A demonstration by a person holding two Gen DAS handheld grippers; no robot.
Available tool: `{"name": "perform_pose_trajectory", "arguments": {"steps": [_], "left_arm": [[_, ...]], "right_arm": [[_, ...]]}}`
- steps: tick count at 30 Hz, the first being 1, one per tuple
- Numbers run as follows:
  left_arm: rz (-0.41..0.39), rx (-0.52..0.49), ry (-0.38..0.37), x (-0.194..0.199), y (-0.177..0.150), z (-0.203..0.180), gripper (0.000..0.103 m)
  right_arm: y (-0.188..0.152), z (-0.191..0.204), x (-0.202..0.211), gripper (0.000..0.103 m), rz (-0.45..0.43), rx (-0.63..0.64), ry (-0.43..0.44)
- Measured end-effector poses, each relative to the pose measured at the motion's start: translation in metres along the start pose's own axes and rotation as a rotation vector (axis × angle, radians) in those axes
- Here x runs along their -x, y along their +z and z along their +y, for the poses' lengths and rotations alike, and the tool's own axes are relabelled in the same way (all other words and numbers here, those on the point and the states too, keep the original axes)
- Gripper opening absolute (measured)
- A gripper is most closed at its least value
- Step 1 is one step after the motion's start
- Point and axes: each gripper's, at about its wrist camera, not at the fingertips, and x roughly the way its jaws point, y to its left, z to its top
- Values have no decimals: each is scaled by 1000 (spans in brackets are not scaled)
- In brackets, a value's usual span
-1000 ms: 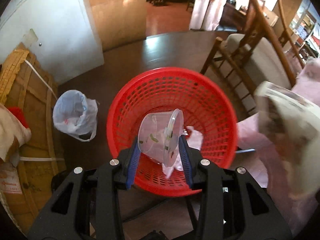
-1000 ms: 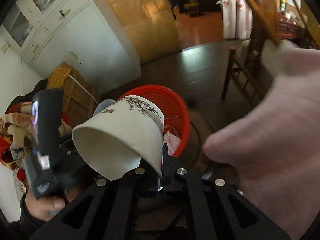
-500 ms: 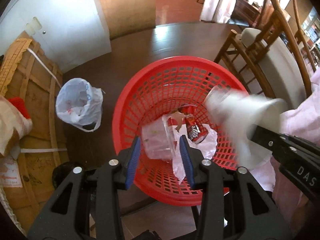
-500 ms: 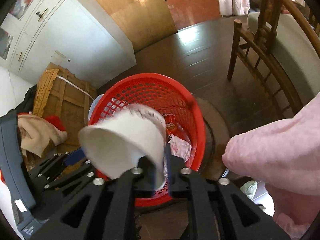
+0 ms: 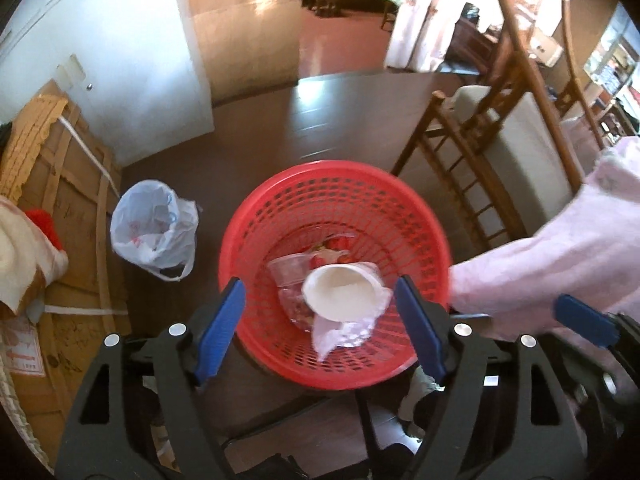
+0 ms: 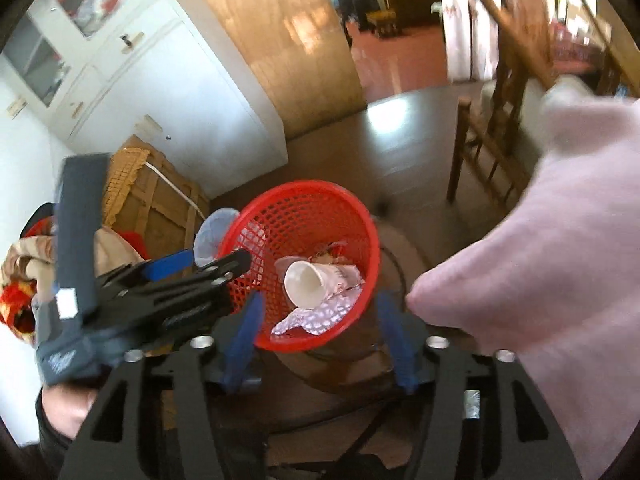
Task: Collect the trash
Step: 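Swing both empty tools back toward the table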
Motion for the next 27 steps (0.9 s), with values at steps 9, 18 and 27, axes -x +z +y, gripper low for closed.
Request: {"name": "perform_pose_trajectory", "arguments": {"steps": [9,18,27], "left_arm": [[-121,-127,-82,69,-11,-69,87],[-178,-332,-184,115,-47,-176,91],[-242,-526,-294,153,-74,-280,94]], "right_arm": [[-44,-54,140,84,-259,-57,-138],[-122,-155,234,87,-359,-291,-280],[-189,-247,305,87,-398,-489,-463]]}}
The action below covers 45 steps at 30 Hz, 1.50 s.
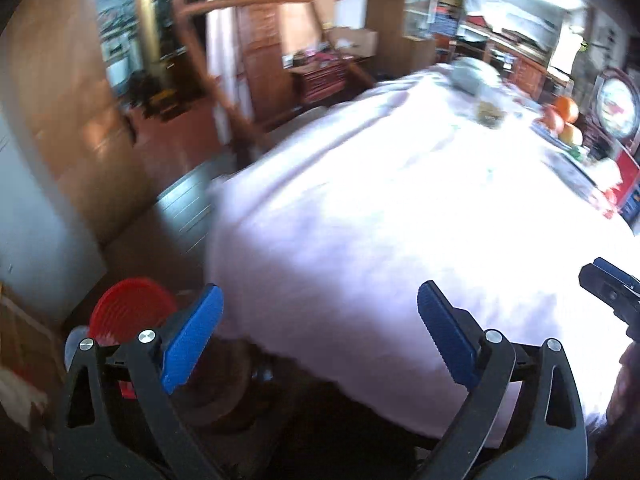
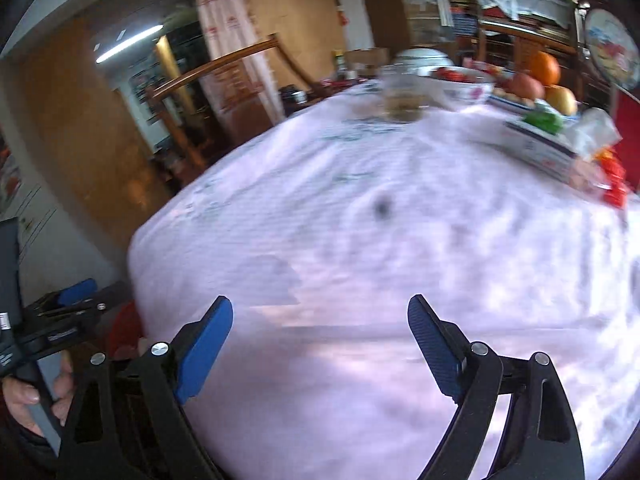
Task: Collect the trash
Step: 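Swing both empty tools back toward the table, then grasp the red mesh net with the right tool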
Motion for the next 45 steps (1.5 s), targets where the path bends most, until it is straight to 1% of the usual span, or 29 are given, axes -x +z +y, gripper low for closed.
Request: {"name": "perform_pose_trajectory", "arguments": {"steps": [2,3,6,10,16,20,24,27,28,31,35,39,42,44,45], "left_arm": [[-6,-37,-21,-3,8,-25,94],[-7,-51,-34,-4,11,-37,94],[-14,-94,-75,-10,21,-72,94],[-11,-155,-134,-18,32,-119,94],[-22,-259,-210,-29,45,-191,94],[-23,-310,-256,-39,55,-232,94],[-16,-323,-294,-48,65,-263,94],[8,-322,-323,-61,74,-283,94],[15,-318,-328,-66,78,-290,94],[35,-304,-354,-78,89,-309,94],[46,-278,-376,-92,102,-330,94],[57,-287,-379,-111,101,-341,94],[62,-325,-379,-116,95,-340,94],[21,-324,-400,-110,99,-335,94],[-6,-324,-387,-107,100,-333,94]], "right_arm": [[0,-28,8,88,-13,-32,-48],[-2,-32,14,88,-21,-45,-63],[0,-66,24,88,-42,-92,-117],[4,-116,37,92,-70,-164,-197],[9,-170,55,92,-102,-243,-285],[11,-198,55,92,-110,-300,-318],[9,-215,49,92,-123,-343,-340],[6,-226,42,92,-154,-345,-415],[5,-229,41,92,-151,-346,-424],[3,-236,42,92,-160,-371,-414],[2,-242,41,92,-163,-382,-438],[0,-241,40,92,-175,-376,-451],[3,-240,38,92,-155,-392,-414],[11,-241,34,92,-114,-413,-373],[17,-242,31,92,-95,-406,-366]]}}
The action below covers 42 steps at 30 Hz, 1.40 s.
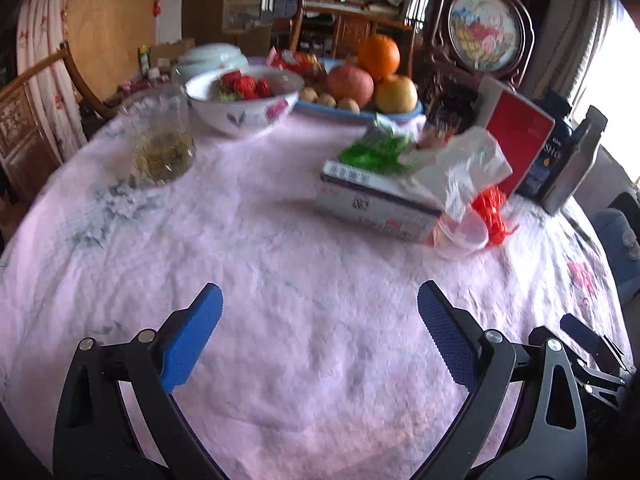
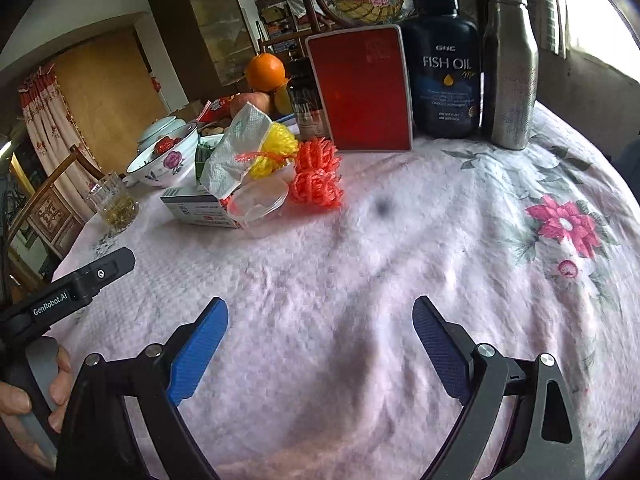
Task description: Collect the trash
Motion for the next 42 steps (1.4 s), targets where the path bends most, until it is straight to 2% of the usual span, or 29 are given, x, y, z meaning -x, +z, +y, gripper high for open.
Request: {"name": "perform_pose_trajectory", "arguments": {"steps": [2,4,6,7,9,13,17,21,22,24,28,33,37,42], "left_arm": [[-6,-11,2,2,2,1,94],[9,2,-25,2,2,3,94],[16,8,-43,2,2,4,94],[16,5,-43,3,3,4,94],[10,6,-43,4,3,5,94],[33,28,-66,1,3,9,94],[46,43,-83,0,4,10,94],[48,47,-88,1,4,11,94],[49,49,-89,0,4,11,94],[54,53,-91,0,4,11,94],[59,59,-92,-1,4,12,94],[54,58,-80,-2,4,14,94],[59,71,-78,-3,5,17,94],[58,54,-65,-5,4,14,94]], "right_arm": [[17,6,-4,92,-4,39,-36],[36,9,-11,92,-38,63,-73],[54,6,-26,88,-45,54,-113],[61,4,-33,83,-38,42,-118],[73,1,-47,76,-21,18,-107],[90,1,-74,71,13,8,-122],[96,-1,-100,61,82,-19,-108],[101,-7,-113,55,106,-76,-98],[103,-7,-114,50,107,-84,-95],[103,-7,-114,32,109,-93,-80],[102,-11,-97,29,74,-113,-83],[92,-28,-50,28,-16,-159,-62],[61,-28,-11,28,-57,-137,-54],[26,-25,5,28,-55,-132,-10]]}}
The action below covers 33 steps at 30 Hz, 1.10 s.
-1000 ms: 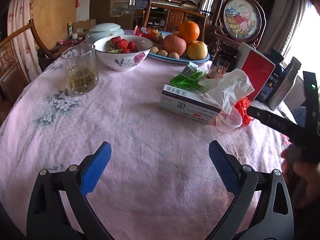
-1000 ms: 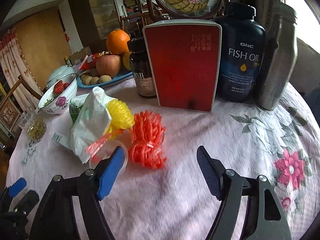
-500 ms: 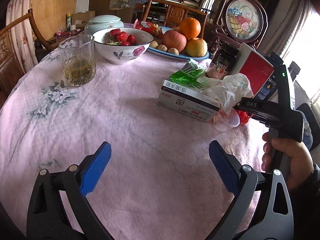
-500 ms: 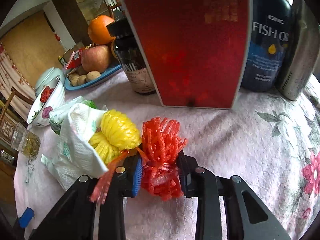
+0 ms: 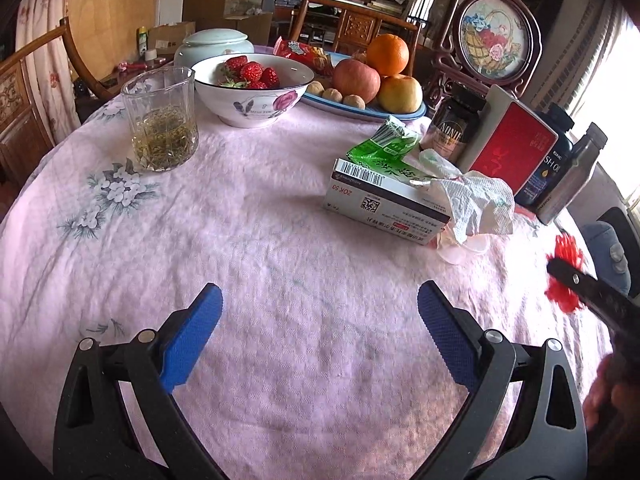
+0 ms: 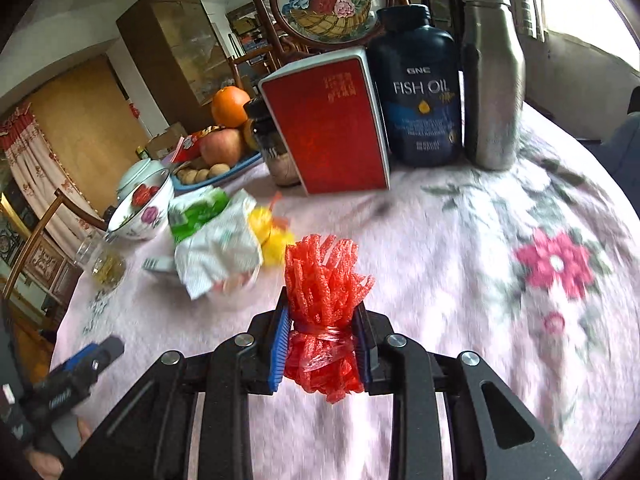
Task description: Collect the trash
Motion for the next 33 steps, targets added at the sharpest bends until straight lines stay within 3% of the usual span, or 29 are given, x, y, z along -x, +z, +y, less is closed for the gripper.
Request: {"name": "perform_pose_trajectory", "arguments": {"steps": [8,12,17,23,28,33], "left_arm": [[-24,10,17,-1,0,0,94],[52,149,-19,-4,8,11,94],[96,172,-2,-13,42,-4,94],[231,273,-4,-55,77,-18,94],[333,380,-18,-86,80,-15,88],[351,418,-27,-94,81,-11,81]], "right_arm": [[-15,-5,-3,29,21,10,57],[-15,-1,-1,29,41,18,96],[-15,4,10,29,22,33,137],[-14,-1,13,29,23,7,165],[-14,-1,16,29,26,1,194],[-15,5,17,29,35,13,218]]}}
